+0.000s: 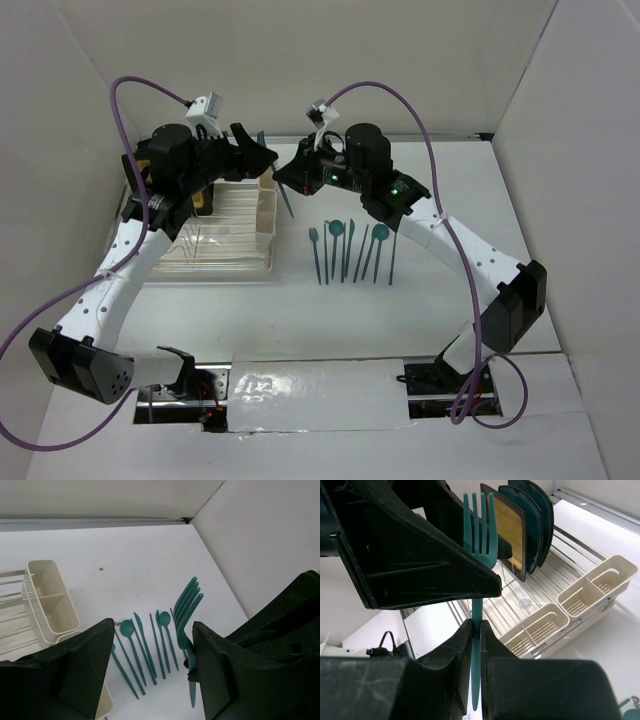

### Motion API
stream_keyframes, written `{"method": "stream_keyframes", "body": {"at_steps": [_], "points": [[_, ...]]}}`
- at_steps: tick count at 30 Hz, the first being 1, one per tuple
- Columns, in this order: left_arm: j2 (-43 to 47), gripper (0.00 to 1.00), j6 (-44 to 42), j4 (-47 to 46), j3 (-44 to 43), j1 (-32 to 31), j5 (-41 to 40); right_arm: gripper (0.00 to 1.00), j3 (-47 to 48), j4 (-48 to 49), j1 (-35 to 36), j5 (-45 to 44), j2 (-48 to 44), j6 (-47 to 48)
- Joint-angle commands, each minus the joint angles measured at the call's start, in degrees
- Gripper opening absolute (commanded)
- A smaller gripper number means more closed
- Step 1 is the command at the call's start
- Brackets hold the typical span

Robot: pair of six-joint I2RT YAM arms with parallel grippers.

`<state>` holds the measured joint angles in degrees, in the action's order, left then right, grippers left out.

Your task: Sort the eating utensils into containers

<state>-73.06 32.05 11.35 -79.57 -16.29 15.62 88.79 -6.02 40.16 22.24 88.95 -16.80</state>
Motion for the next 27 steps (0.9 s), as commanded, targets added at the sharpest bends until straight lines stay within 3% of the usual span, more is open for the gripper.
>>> {"method": "stream_keyframes", "body": {"at_steps": [1, 6, 7, 9, 11, 12, 16, 17, 22, 27], "points": [[-0.68, 0.72, 0.56, -3.71, -2.78, 0.03, 0.64, 0.00, 0.50, 1.89, 1.49, 0.35, -1.41, 0.63], [-2.00, 0.47, 0.47, -4.59, -3.92, -1.02, 2.14, 0.00, 0.50, 1.89, 1.85, 0.35, -0.62, 0.10], [-2.52, 0.36, 0.47, -4.50, -4.27, -1.11, 2.49, 0.00, 1.11, 1.89, 2.02, -0.17, -0.53, 0.10], [-2.79, 0.23, 0.12, -5.20, -4.19, -1.37, 3.01, 0.01, 1.73, 1.89, 2.29, -0.18, -0.18, -0.08], [-3.14, 0.05, 0.11, -5.29, -4.28, -1.63, 3.10, 0.07, 3.05, 0.58, 2.12, -0.88, 0.79, -0.25], [-3.32, 0.00, -1.54, -6.25, -4.63, -1.46, 3.28, 0.28, 3.57, -0.91, 2.03, -1.84, 0.96, -0.69], [-4.90, 0.00, -10.14, -10.98, -5.16, -0.76, 1.17, 0.97, 5.25, -7.32, -2.52, -6.15, 0.27, -5.26], [-5.08, 0.00, -10.17, -11.00, -4.98, 0.20, 1.17, 0.97, 5.25, -7.34, -2.54, -6.16, -0.35, -5.96], [-6.39, 0.00, -17.80, -30.11, -1.20, 4.51, 8.35, 1.00, -0.98, -10.31, -11.41, -9.92, -6.58, -7.72], [-15.07, 0.00, -20.10, -34.72, -6.99, 5.48, 10.83, 1.00, -5.29, -14.27, -16.69, -13.97, -9.05, -6.94]]}}
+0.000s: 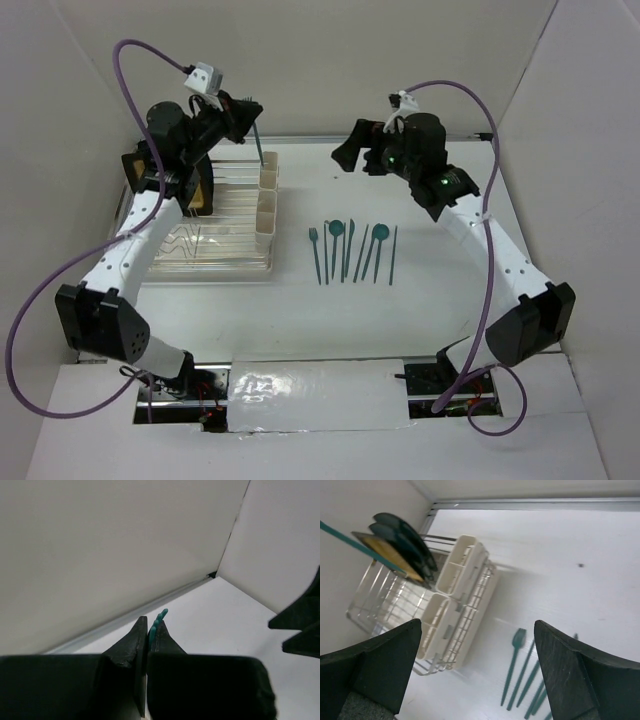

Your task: Sort the eating utensils into containers

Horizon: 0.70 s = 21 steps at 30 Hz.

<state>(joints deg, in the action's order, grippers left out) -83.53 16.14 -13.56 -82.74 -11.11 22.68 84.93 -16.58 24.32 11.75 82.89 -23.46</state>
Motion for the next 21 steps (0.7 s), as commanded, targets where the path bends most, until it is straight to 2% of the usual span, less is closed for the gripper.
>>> {"method": "stream_keyframes", "body": {"at_steps": [1, 8, 14, 17, 21], "points": [[-5.85, 0.00, -5.23, -12.60, -4.09, 0.30, 4.56, 1.00, -2.13, -4.25, -1.46, -4.27, -2.91, -0.01], [-14.20, 0.00, -8.57, -19.39, -6.38, 0.22, 6.42, 1.00, -8.01, -4.95, -3.39, -12.35, -3.62, -0.96], [-19.30, 0.00, -12.01, -25.98, -5.24, 0.13, 4.74, 1.00, -12.94, -5.56, -7.17, -14.21, -4.05, -2.90], [-21.77, 0.00, -12.54, -25.55, -6.38, 0.21, 4.83, 1.00, -14.61, -7.40, -8.32, -15.96, -3.27, -3.34], [-21.68, 0.00, -12.27, -26.33, -3.40, 0.13, 3.17, 1.00, -17.33, -10.66, -9.11, -23.59, -2.56, -6.23]]}}
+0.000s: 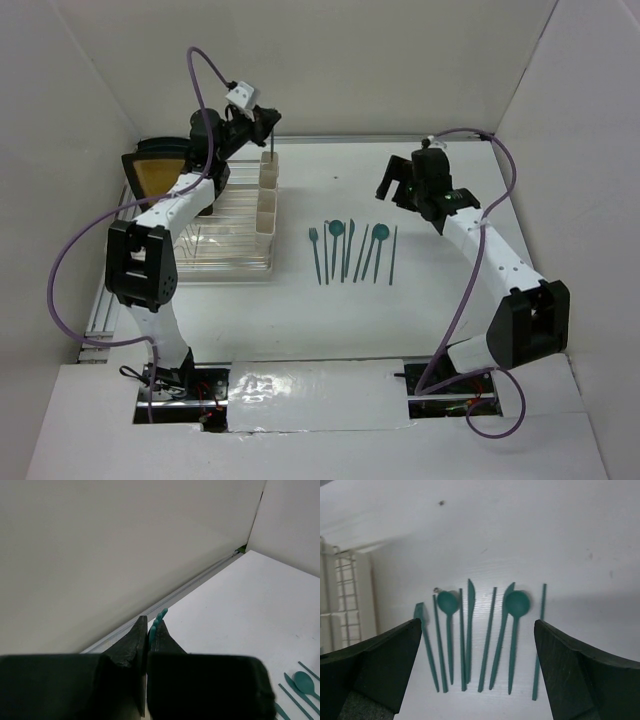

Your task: Sort the eating utensils into containers

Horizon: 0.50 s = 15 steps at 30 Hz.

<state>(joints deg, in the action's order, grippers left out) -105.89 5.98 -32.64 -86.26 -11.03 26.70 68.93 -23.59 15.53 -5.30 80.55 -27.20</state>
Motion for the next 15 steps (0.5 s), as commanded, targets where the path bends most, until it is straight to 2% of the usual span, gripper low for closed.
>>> {"method": "stream_keyframes", "body": {"at_steps": [1, 2, 4, 5, 6, 9, 10, 12, 15], "points": [[0.68, 0.05, -2.28, -7.87, 1.26, 0.04, -1.47, 1.00, -2.56, -3.65, -0.50, -7.43, -0.22, -3.46], [1.38, 0.25, -2.55, -8.74, 3.79, 0.13, -1.73, 1.00, -3.26, -3.65, -0.41, -7.44, -0.22, -3.73], [1.65, 0.33, -4.13, -11.65, 5.83, 0.04, -2.26, 1.00, -4.67, -3.12, -0.59, -8.06, -0.05, -4.00], [1.65, 0.45, -4.22, -11.65, 5.58, 0.04, -2.96, 1.00, -5.20, -3.12, -0.67, -8.06, -0.05, -4.26], [1.65, 0.52, -4.31, -10.26, 5.23, -0.05, -4.19, 1.00, -5.21, -3.12, -0.76, -8.06, 0.39, -4.70], [2.00, 0.67, -3.43, -4.63, 2.07, 0.65, -4.20, 1.00, -5.21, -3.12, -0.94, -8.06, 2.67, -5.40], [2.00, 0.67, -3.43, -3.40, 1.02, 0.66, -3.94, 1.00, -5.21, -3.65, -0.94, -8.06, 3.03, -5.41], [3.22, 0.75, -2.99, -1.55, 0.65, 0.83, -4.11, 1.00, -5.21, -3.65, -1.11, -7.45, 4.61, -5.49], [5.42, 0.93, -1.33, 1.17, 0.30, 1.27, -6.39, 0.99, -6.26, -2.34, -1.11, -6.92, 6.36, -4.97]]}}
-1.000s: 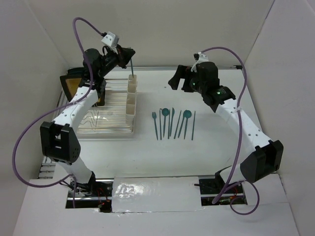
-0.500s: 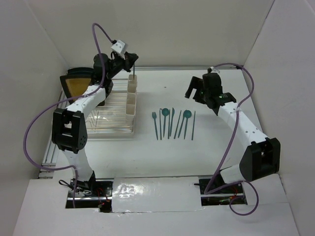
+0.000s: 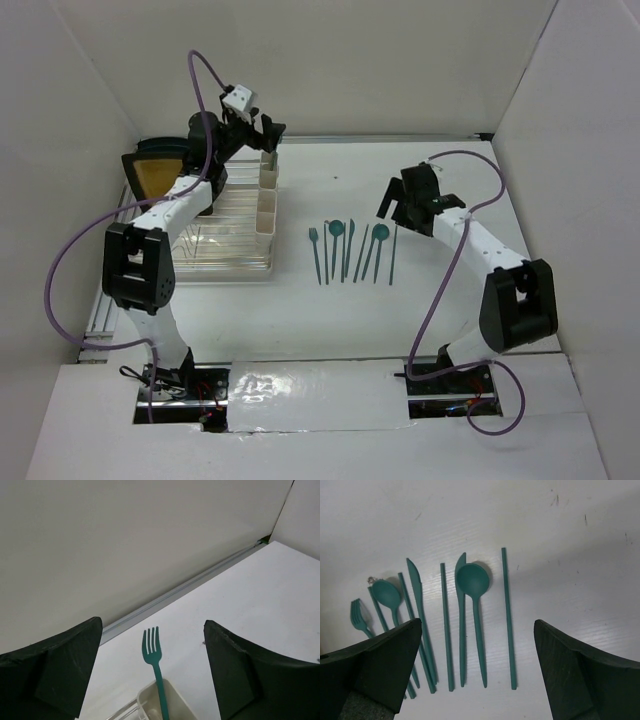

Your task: Sort the eating utensils into containers

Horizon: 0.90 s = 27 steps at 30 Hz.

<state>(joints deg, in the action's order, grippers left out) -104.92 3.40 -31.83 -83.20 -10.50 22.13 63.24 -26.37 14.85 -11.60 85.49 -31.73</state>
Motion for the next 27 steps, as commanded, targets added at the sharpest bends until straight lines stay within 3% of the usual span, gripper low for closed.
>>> {"method": "stream_keyframes", "body": {"at_steps": [1, 4, 8, 14, 18, 27], "points": [[4.99, 0.96, 1.96, 3.94, -3.63, 1.18, -2.18, 0.99, -1.27, 0.44, -0.52, -0.62, 1.69, -0.62], [7.62, 0.98, 5.30, 13.16, -5.74, 2.06, -2.18, 0.97, -2.68, 0.97, -0.44, -0.01, 4.24, -1.49], [14.02, 0.99, 5.66, 20.39, -0.76, 2.15, 1.76, 0.83, -4.00, 2.90, -0.70, 1.92, 7.40, -2.11], [23.34, 1.00, 7.32, 22.34, 9.35, 2.24, 4.41, 0.61, -1.02, 4.74, 1.49, 3.86, 11.09, 0.08], [25.81, 1.00, 7.15, 24.53, 11.30, 2.33, 2.92, 0.58, 0.21, 4.75, 3.08, 4.56, 12.94, 0.61], [30.13, 1.00, 4.16, 27.09, 12.53, 2.42, 1.60, 0.42, -2.15, 3.52, 4.13, 1.58, 18.22, -1.15]]}}
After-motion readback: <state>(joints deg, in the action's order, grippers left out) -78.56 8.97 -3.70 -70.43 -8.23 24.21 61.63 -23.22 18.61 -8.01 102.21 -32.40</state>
